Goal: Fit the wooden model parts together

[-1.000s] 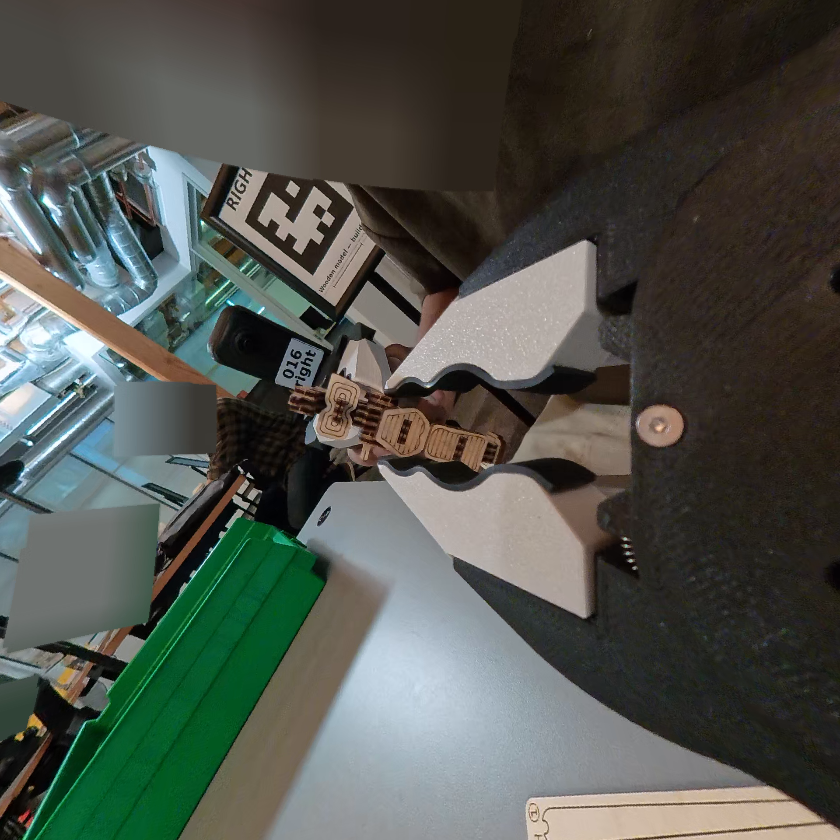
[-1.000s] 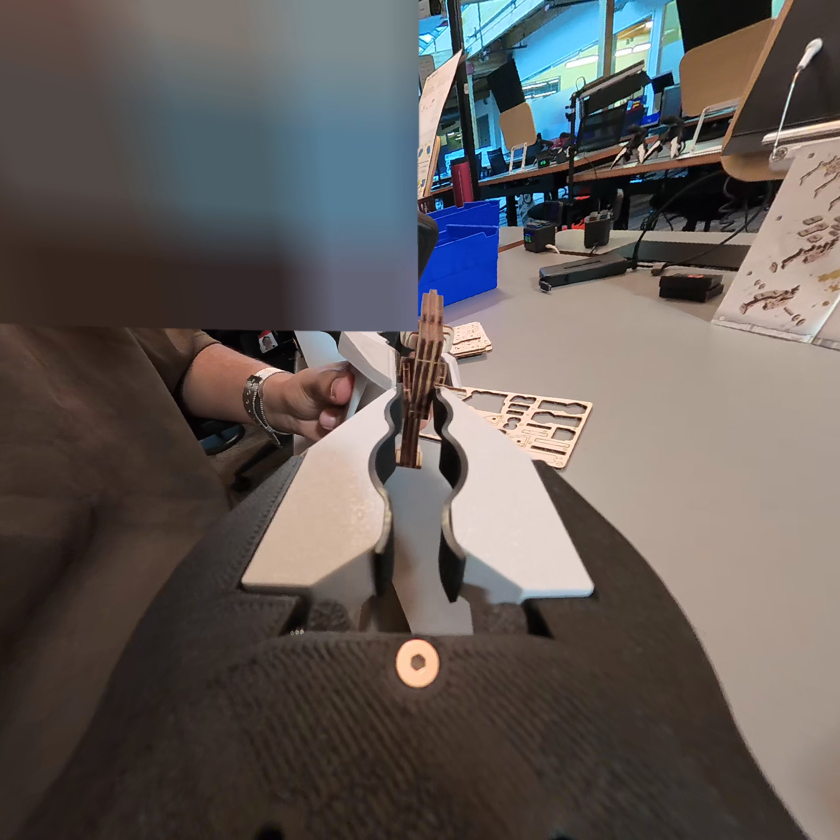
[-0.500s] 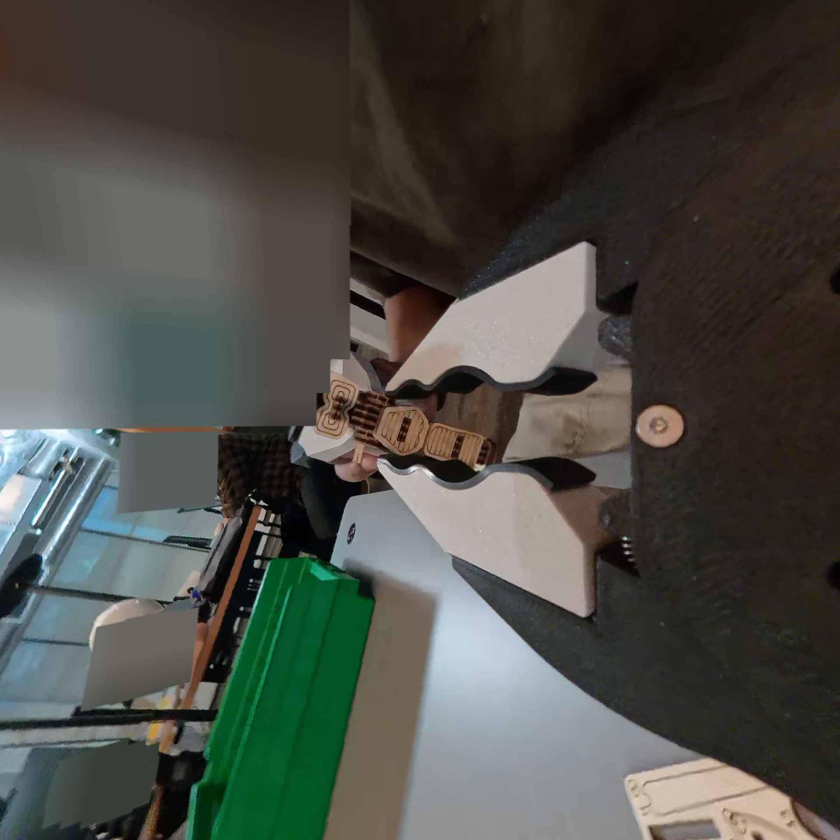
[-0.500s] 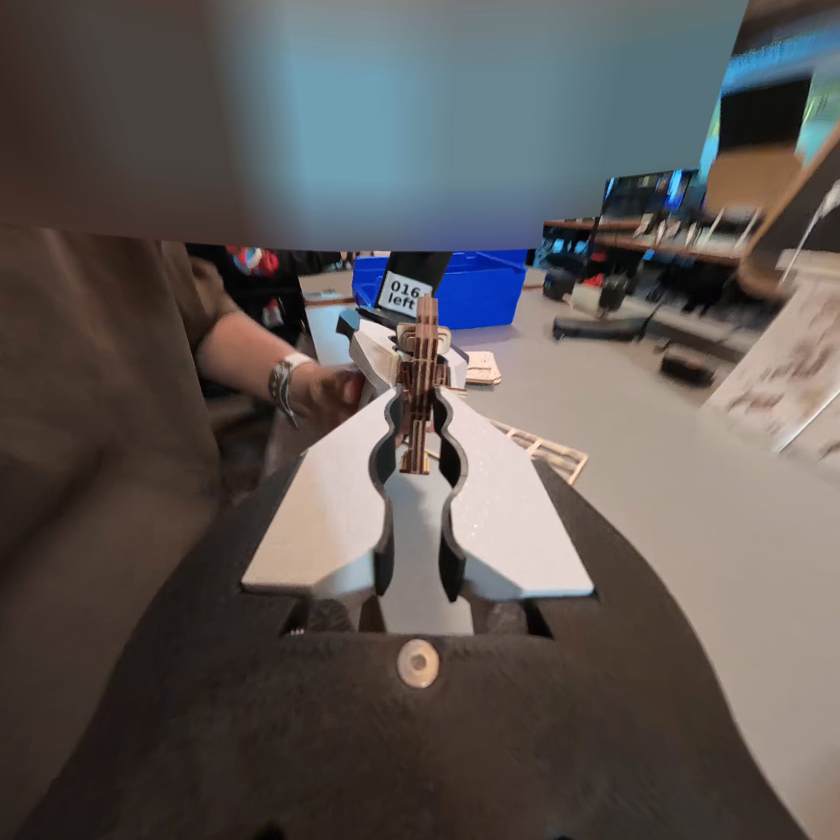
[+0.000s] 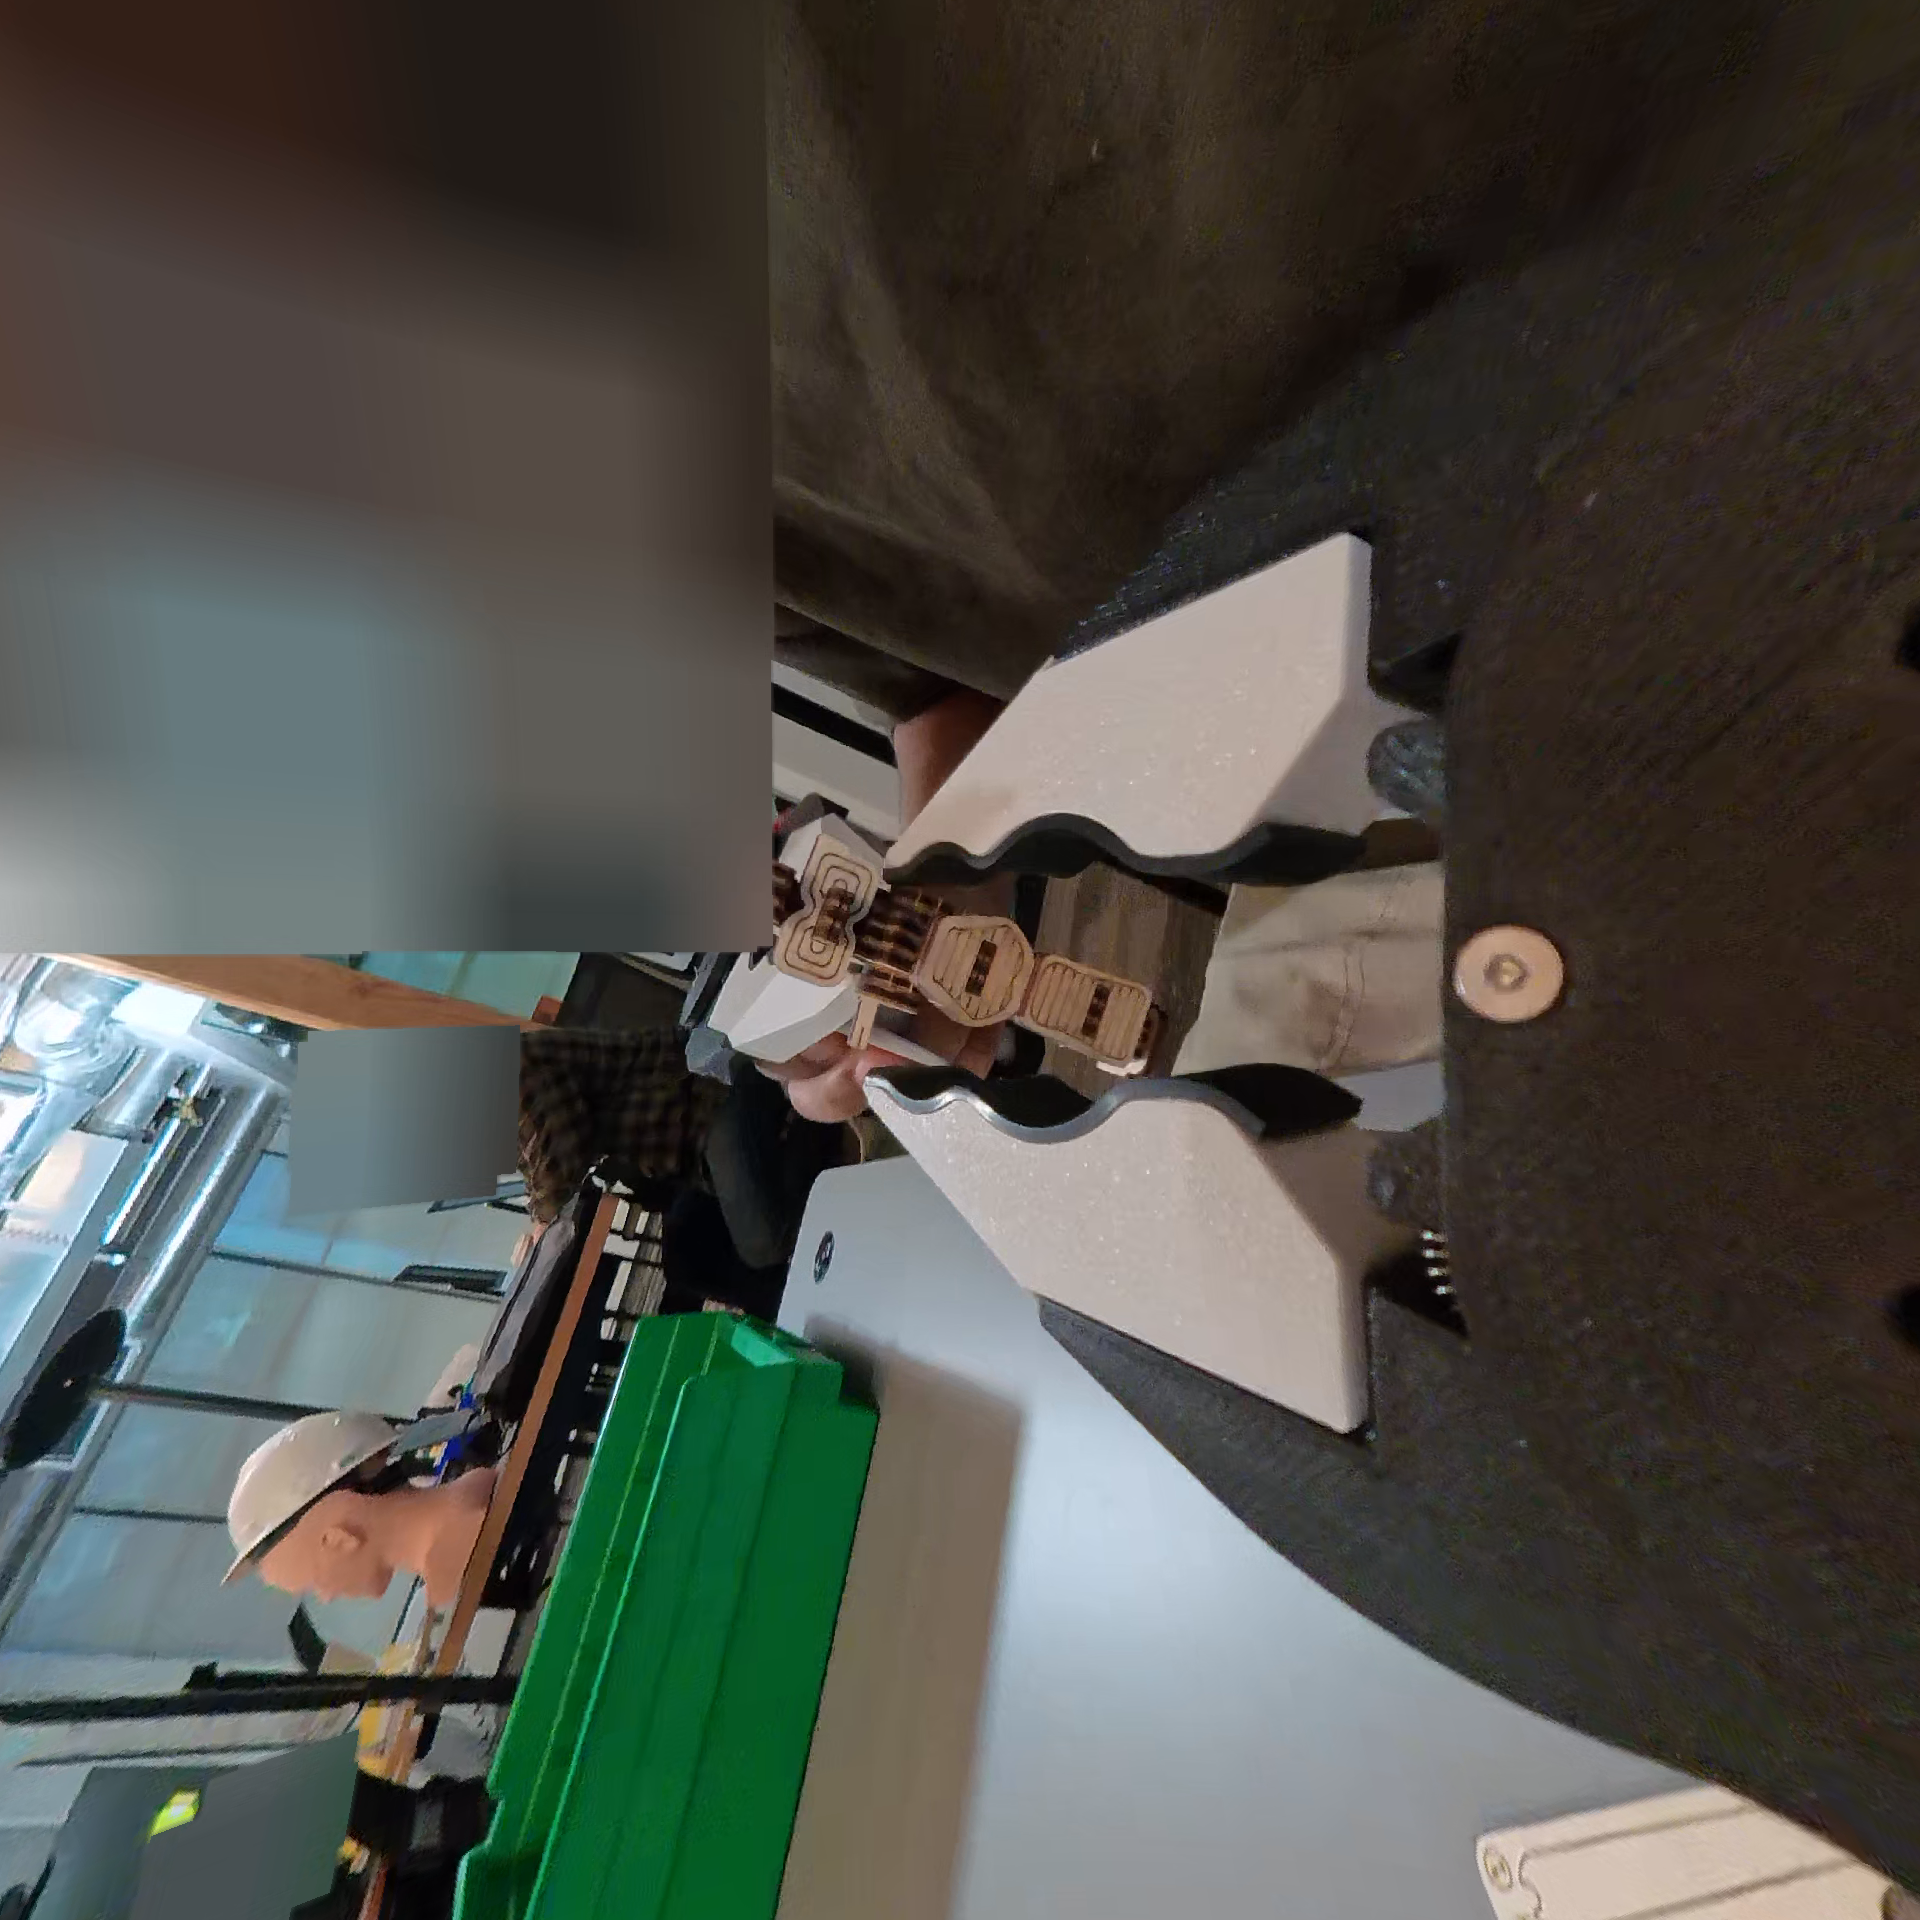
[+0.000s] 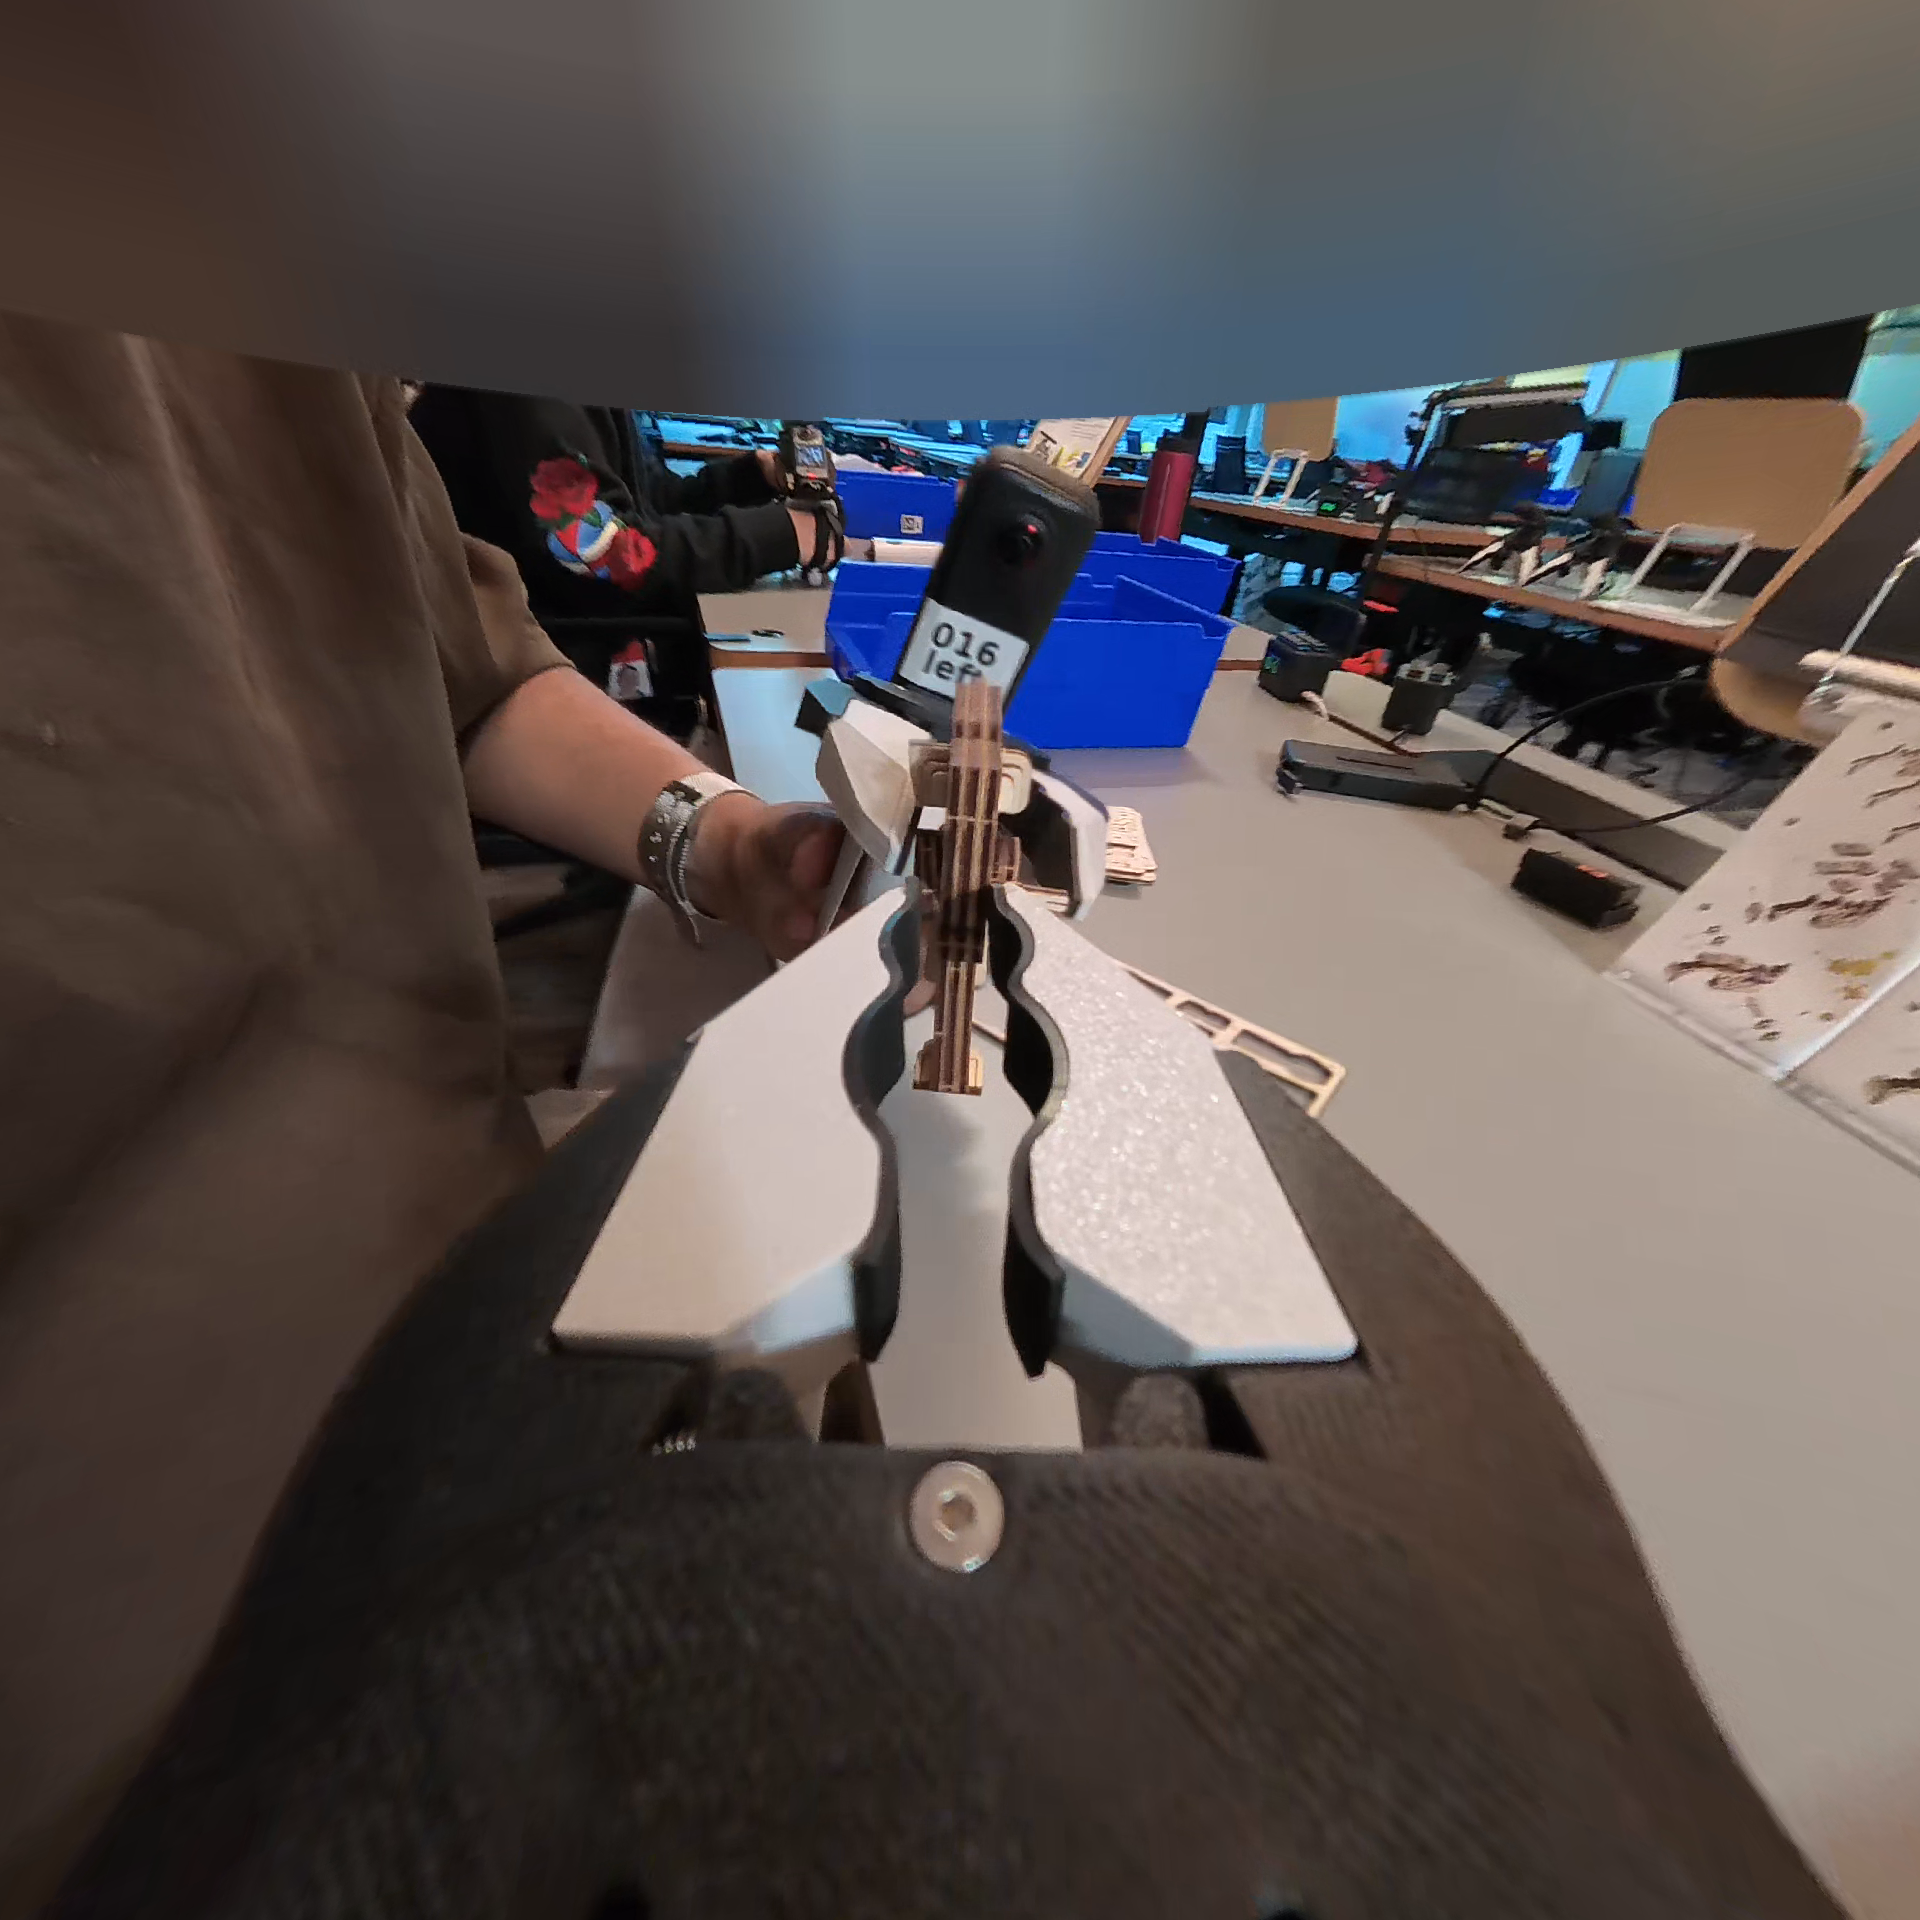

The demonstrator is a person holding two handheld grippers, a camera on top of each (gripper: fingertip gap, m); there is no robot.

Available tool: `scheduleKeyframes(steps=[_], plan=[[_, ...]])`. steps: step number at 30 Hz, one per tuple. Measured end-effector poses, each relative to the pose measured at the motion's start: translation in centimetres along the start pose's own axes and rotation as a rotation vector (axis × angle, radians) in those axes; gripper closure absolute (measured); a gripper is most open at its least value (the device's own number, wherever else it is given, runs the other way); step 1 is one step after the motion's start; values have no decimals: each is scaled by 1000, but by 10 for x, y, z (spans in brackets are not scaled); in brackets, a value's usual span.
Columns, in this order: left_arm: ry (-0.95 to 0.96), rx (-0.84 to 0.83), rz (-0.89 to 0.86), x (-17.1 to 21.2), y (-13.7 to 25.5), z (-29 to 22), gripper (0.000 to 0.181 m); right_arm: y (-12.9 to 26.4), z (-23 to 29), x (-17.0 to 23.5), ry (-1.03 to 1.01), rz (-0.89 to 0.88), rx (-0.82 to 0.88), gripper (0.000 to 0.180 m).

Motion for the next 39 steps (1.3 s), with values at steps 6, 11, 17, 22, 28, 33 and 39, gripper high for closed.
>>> scheduleKeyframes(steps=[6, 11, 17, 22, 28, 33, 39], plan=[[127, 69, -31, 1, 0, 3, 149, -2, -3, 5, -179, -35, -101, 169], [154, 68, -38, 2, -1, 5, 149, -2, -8, 8, -301, -62, -159, 169], [197, 52, -52, 3, 0, 12, 150, -2, -15, 11, -411, -81, -175, 169], [221, 35, -47, 4, 0, 17, 150, -2, -19, 14, -478, -90, -187, 170], [240, 24, -49, 5, 1, 20, 150, -3, -22, 16, -500, -93, -176, 169], [212, 20, -49, 3, 0, 17, 151, -2, -26, 17, -482, -87, -128, 155], [80, -38, -13, 1, 0, 12, 150, -3, -24, 14, -467, -90, -126, 152]])
Point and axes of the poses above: each gripper's, where its closed fingertips meet, y back along the fingers, x out of its underside, z = x × y across the jaws, the point moved 2 cm from there along y, back along the fingers, and after that the axes turned 9 degrees about z, right-handed, at the moved point
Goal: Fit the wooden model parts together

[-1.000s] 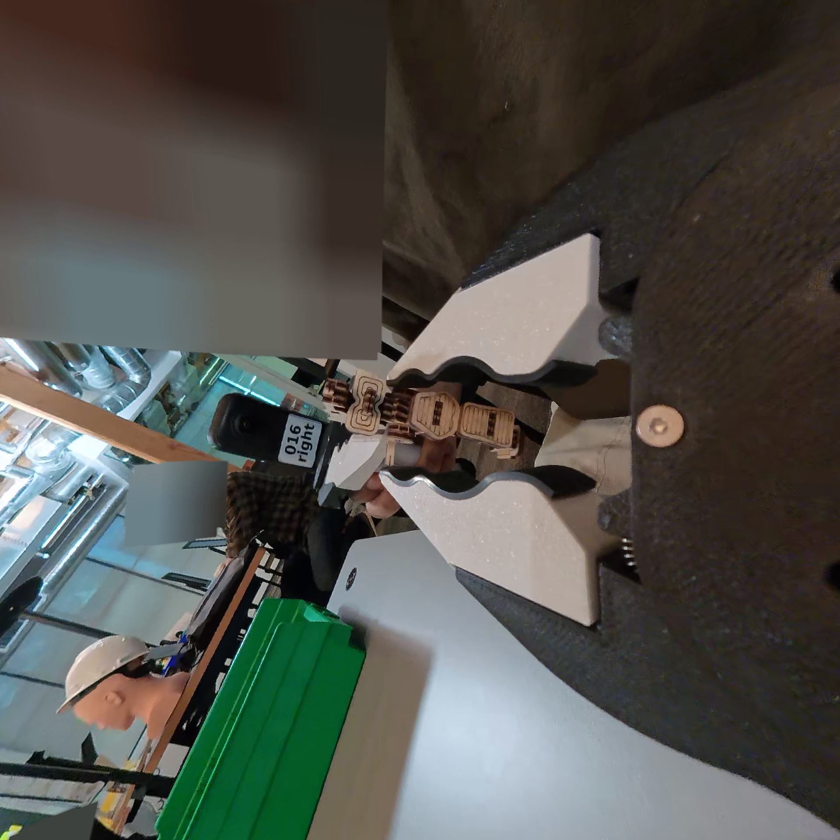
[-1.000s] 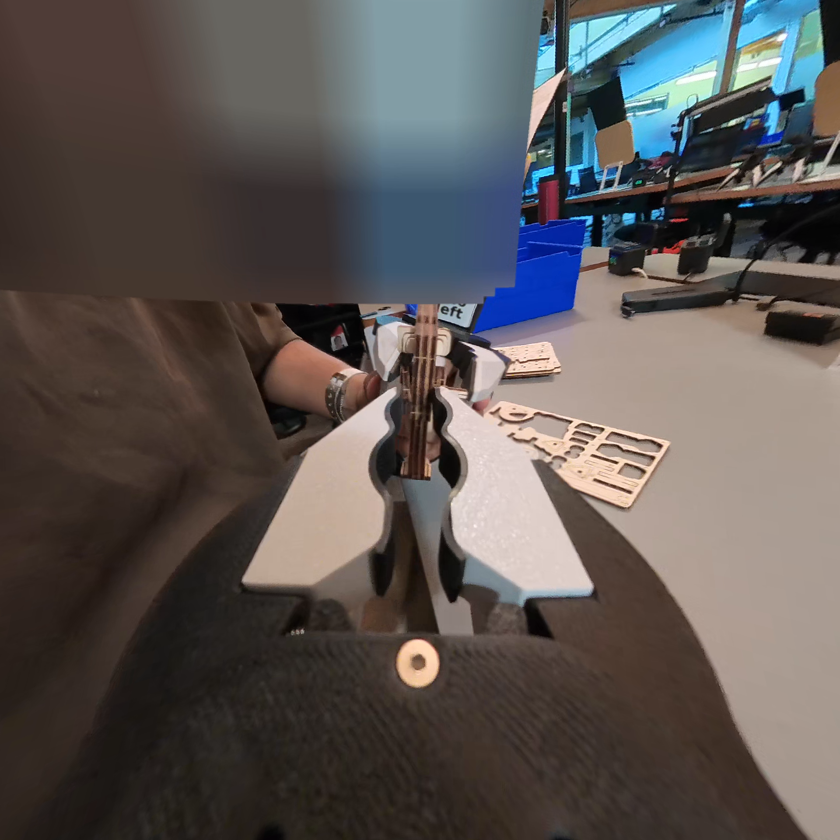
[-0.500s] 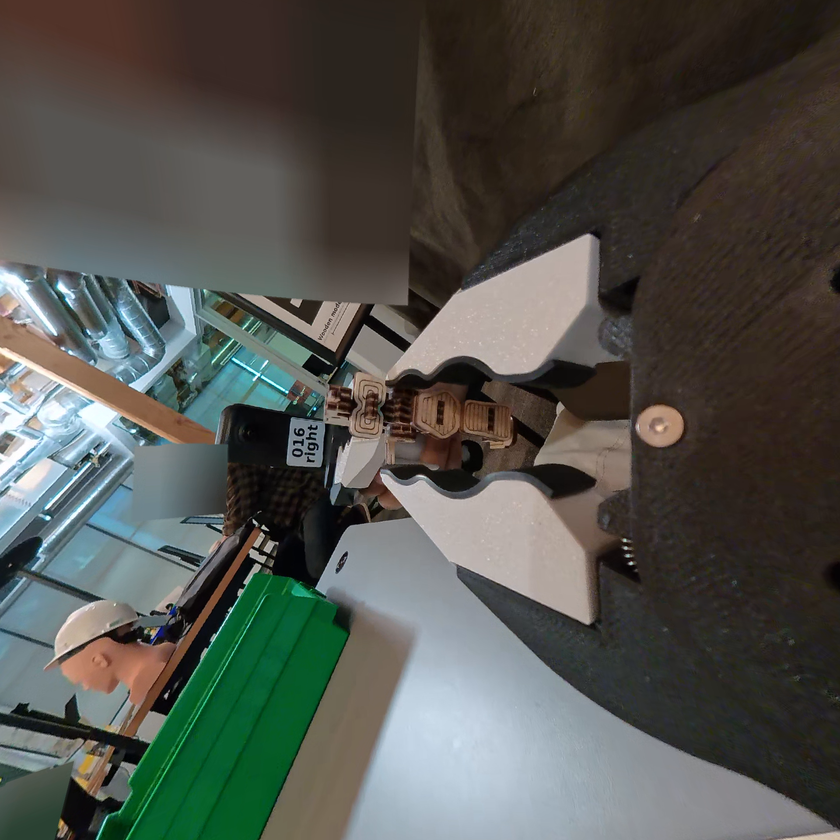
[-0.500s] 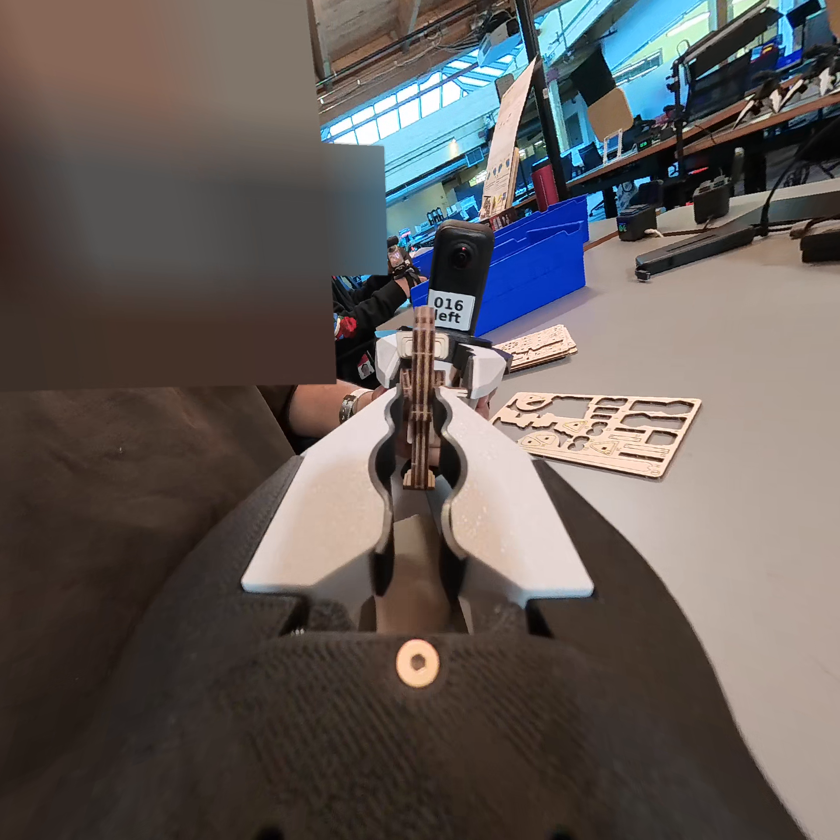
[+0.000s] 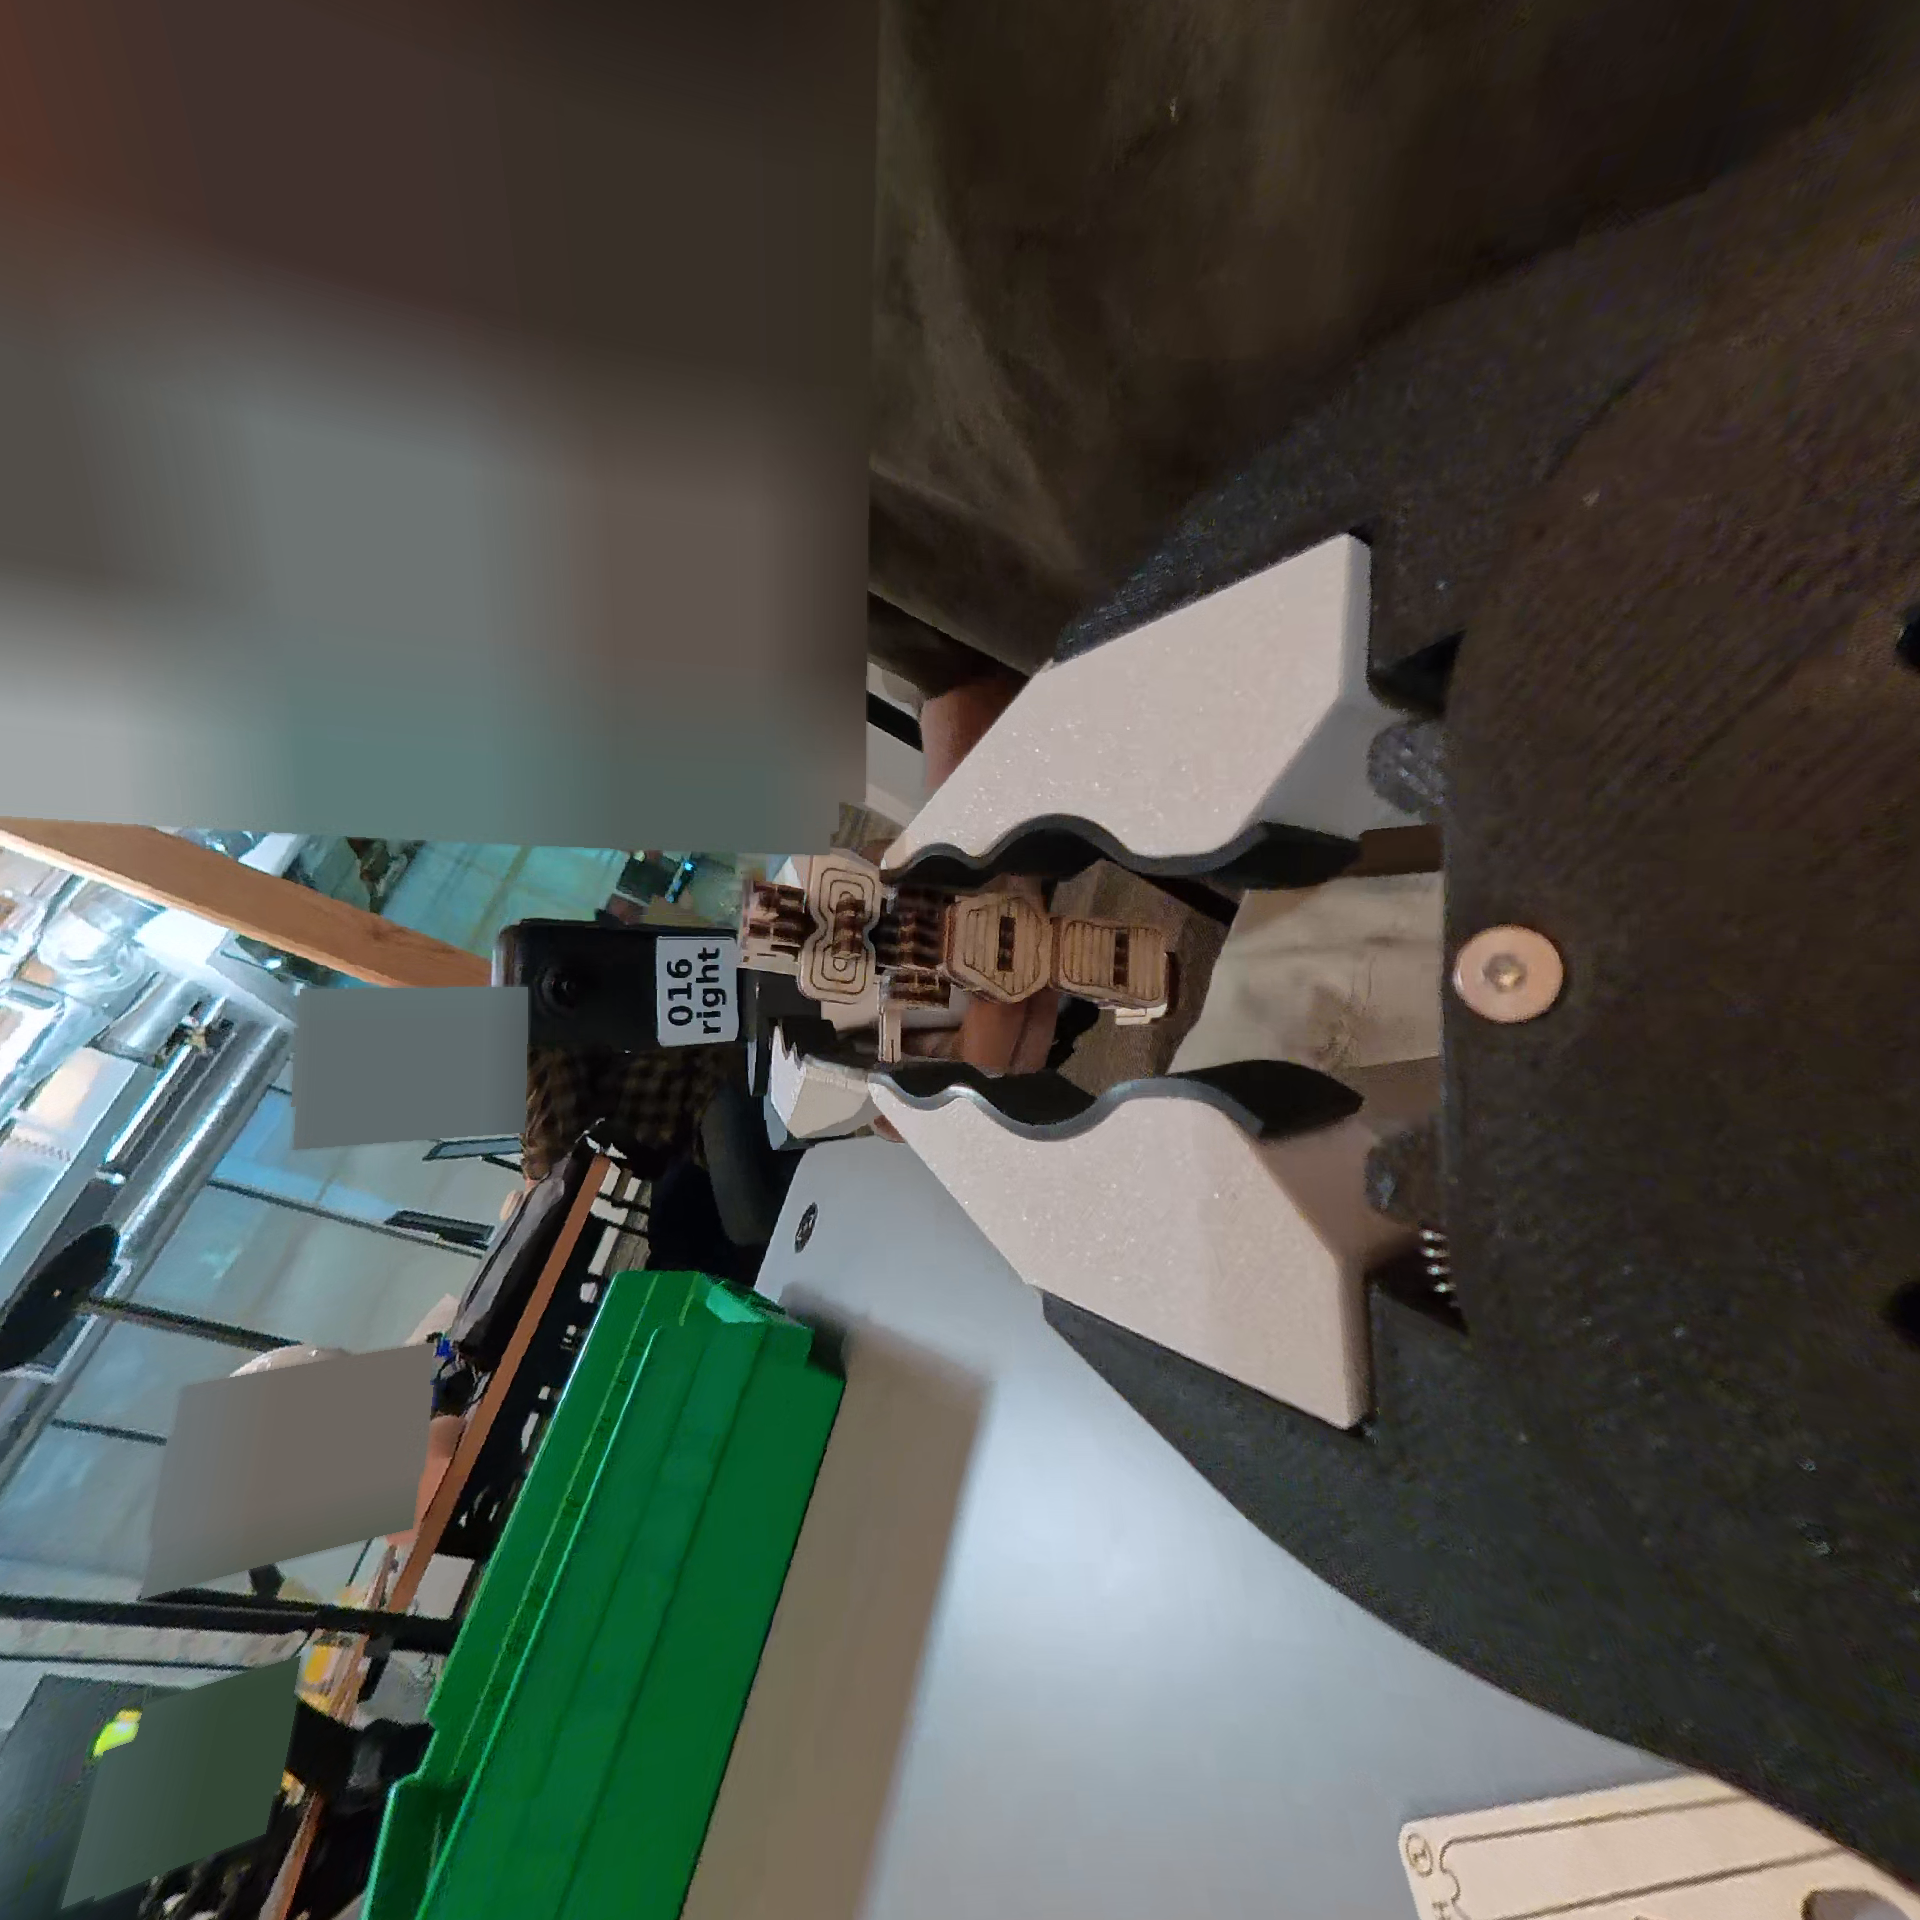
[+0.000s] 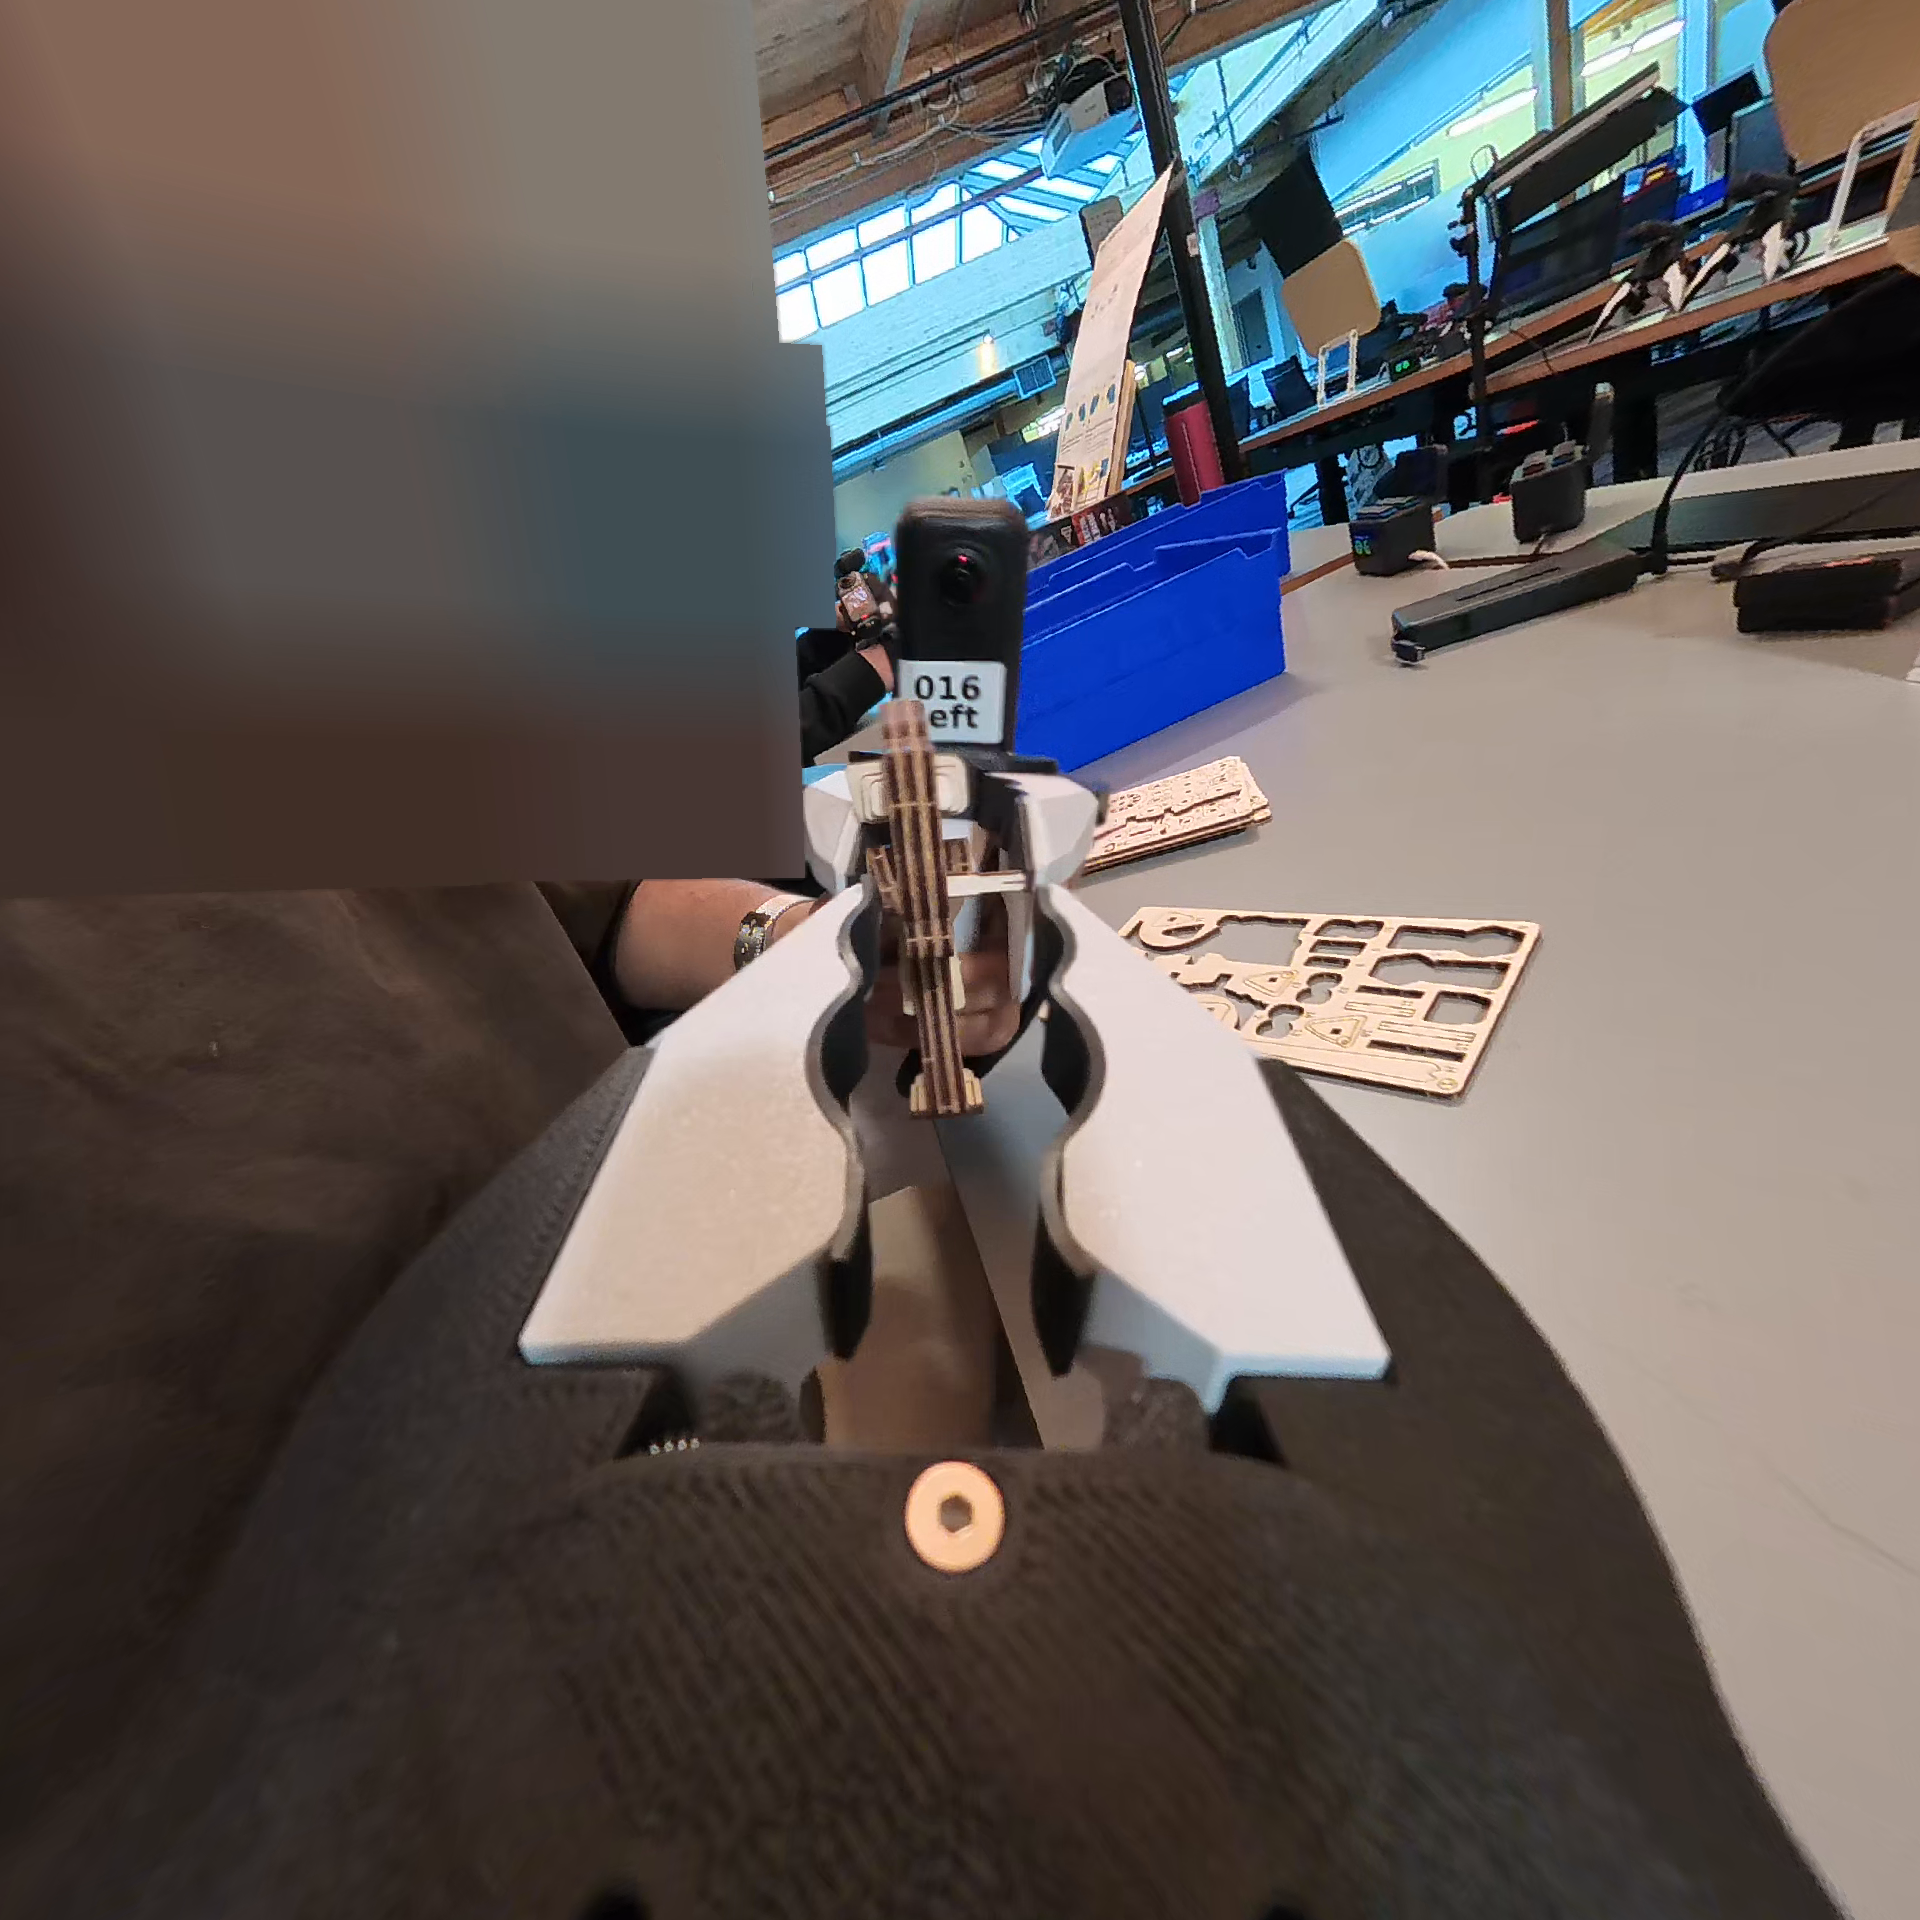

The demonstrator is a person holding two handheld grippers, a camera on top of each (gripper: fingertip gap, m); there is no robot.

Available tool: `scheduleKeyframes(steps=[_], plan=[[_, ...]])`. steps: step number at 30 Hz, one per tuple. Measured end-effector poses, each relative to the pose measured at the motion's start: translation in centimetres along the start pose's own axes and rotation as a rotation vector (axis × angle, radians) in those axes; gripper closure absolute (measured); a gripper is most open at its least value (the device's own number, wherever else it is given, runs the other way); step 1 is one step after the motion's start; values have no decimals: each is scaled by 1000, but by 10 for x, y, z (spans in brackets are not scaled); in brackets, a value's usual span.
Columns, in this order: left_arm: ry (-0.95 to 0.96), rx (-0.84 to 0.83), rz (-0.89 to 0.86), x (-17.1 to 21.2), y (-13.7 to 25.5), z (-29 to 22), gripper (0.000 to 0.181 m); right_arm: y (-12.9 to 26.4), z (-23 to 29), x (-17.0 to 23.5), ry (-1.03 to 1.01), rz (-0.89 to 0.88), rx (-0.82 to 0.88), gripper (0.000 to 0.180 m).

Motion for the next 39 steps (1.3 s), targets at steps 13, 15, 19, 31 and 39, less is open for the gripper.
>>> scheduleKeyframes(steps=[13, 15, 19, 31, 39], plan=[[-233, 15, 36, 0, 0, -22, 149, -3, 21, -2, 142, 11, -54, 151], [-237, 19, 39, 0, 0, -23, 149, -3, 23, -2, 158, 13, -56, 151], [-173, 21, 30, 0, 1, -18, 149, -4, 19, -1, 126, 11, -52, 150], [-98, -15, 28, 2, 0, -6, 149, 0, 15, -4, 114, -5, -38, 169], [162, 61, -3, 7, 2, 12, 141, 5, 4, -7, 82, -33, 17, 169]])
Point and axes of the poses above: each gripper's, where its closed fingertips meet, y back along the fingers, x out of its underside, z = x × y across the jaws, the point moved 2 cm from there along y, back along the fingers, and after that the axes turned 9 degrees about z, right-handed, at the moved point
